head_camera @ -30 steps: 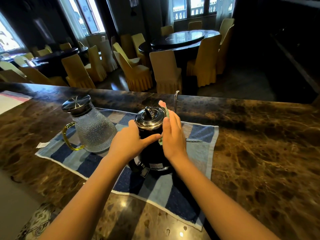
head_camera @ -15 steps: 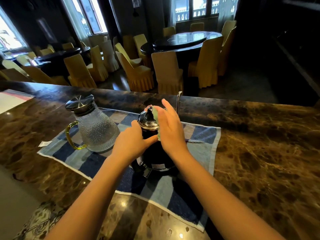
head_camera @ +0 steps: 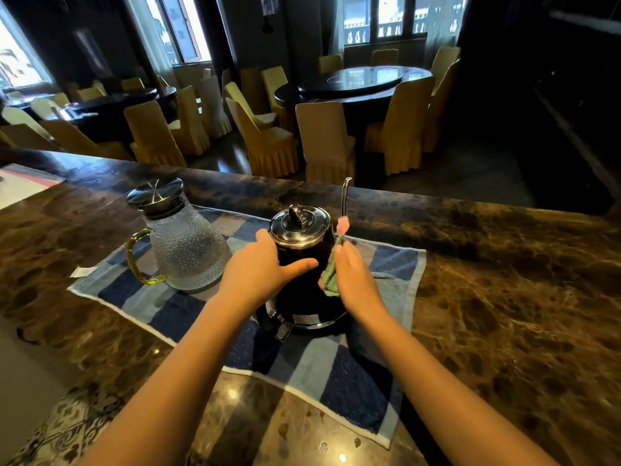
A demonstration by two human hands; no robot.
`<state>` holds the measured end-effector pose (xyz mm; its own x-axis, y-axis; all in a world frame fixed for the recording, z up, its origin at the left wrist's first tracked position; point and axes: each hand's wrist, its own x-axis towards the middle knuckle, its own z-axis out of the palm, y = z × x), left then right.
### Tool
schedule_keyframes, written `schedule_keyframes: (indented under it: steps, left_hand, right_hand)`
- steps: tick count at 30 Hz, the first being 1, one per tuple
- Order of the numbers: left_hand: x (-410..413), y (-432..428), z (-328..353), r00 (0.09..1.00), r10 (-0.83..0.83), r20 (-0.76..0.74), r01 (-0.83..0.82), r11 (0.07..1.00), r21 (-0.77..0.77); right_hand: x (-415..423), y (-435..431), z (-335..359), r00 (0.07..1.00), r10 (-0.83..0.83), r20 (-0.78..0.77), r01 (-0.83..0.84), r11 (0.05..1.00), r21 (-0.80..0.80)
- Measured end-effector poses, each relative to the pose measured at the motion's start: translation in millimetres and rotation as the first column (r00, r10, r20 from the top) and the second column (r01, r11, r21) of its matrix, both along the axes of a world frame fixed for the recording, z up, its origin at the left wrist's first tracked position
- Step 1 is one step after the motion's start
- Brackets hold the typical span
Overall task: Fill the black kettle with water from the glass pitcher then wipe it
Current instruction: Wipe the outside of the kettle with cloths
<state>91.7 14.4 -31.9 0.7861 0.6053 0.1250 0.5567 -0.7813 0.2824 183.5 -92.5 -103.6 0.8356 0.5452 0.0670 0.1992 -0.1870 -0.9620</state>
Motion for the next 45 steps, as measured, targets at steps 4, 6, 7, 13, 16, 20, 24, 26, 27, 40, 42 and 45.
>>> schedule_keyframes:
  steps: [4, 6, 7, 13, 16, 20, 24, 26, 27, 40, 42, 45]
  left_hand:
    - [-1.4, 1.1, -1.1, 1.0, 0.004, 0.003, -0.004, 1.0, 0.004]
    - [-1.5, 2.1, -1.7, 1.0, 0.009, 0.009, -0.009, 1.0, -0.01]
    - [-1.2, 2.3, -1.8, 1.0, 0.011, 0.007, -0.011, 1.0, -0.015]
    - [0.1, 0.6, -0.6, 1.0, 0.006, 0.01, -0.005, 1.0, -0.029]
    - [-0.8, 1.2, 0.0, 1.0, -0.011, 0.0, 0.011, 1.0, -0.028]
    - [-1.6, 4.6, -0.9, 0.999, -0.048, -0.005, 0.047, 0.999, -0.025]
    - [-2.6, 4.7, -1.3, 0.999, -0.036, -0.023, 0.036, 0.999, -0.006]
    - [-1.9, 4.4, -0.7, 0.999, -0.037, -0.027, 0.037, 0.999, -0.012]
    - [-1.5, 4.3, -0.7, 0.999, -0.041, -0.025, 0.04, 0.999, -0.015]
    - [-1.2, 6.5, -3.6, 0.999, -0.038, -0.011, 0.038, 0.999, 0.005]
    - [-1.4, 5.5, -2.6, 0.999, -0.044, -0.006, 0.044, 0.999, 0.0]
    - [-1.2, 5.0, -1.8, 0.999, -0.041, -0.016, 0.041, 0.999, -0.001]
  right_hand:
    - [-6.2, 16.9, 30.4, 0.986, 0.05, 0.159, -0.064, 0.994, 0.083]
    - [-0.7, 22.6, 37.0, 0.977, 0.018, 0.213, -0.033, 0.997, 0.067]
    - [3.9, 22.8, 37.4, 0.974, 0.006, 0.228, -0.019, 0.998, 0.054]
    - [29.2, 18.9, 9.7, 0.999, 0.018, 0.03, -0.015, 0.994, -0.109]
    - [16.7, 10.8, -6.9, 1.0, -0.025, 0.005, 0.025, 0.997, -0.07]
    - [-0.8, 18.3, 20.6, 0.994, 0.044, 0.099, -0.062, 0.98, 0.187]
    - [15.5, 31.6, 35.2, 0.985, -0.035, 0.168, 0.007, 0.986, 0.164]
    - [27.6, 30.1, 19.3, 0.991, -0.051, 0.12, 0.026, 0.979, 0.202]
    - [30.8, 27.2, 8.7, 0.995, -0.062, 0.08, 0.043, 0.977, 0.211]
    - [23.6, 37.7, 33.7, 0.989, -0.042, 0.142, 0.011, 0.976, 0.216]
    - [39.7, 35.7, 19.1, 0.997, -0.025, 0.074, 0.008, 0.974, 0.226]
    - [37.0, 19.9, -11.2, 0.995, -0.089, -0.045, 0.09, 0.996, 0.017]
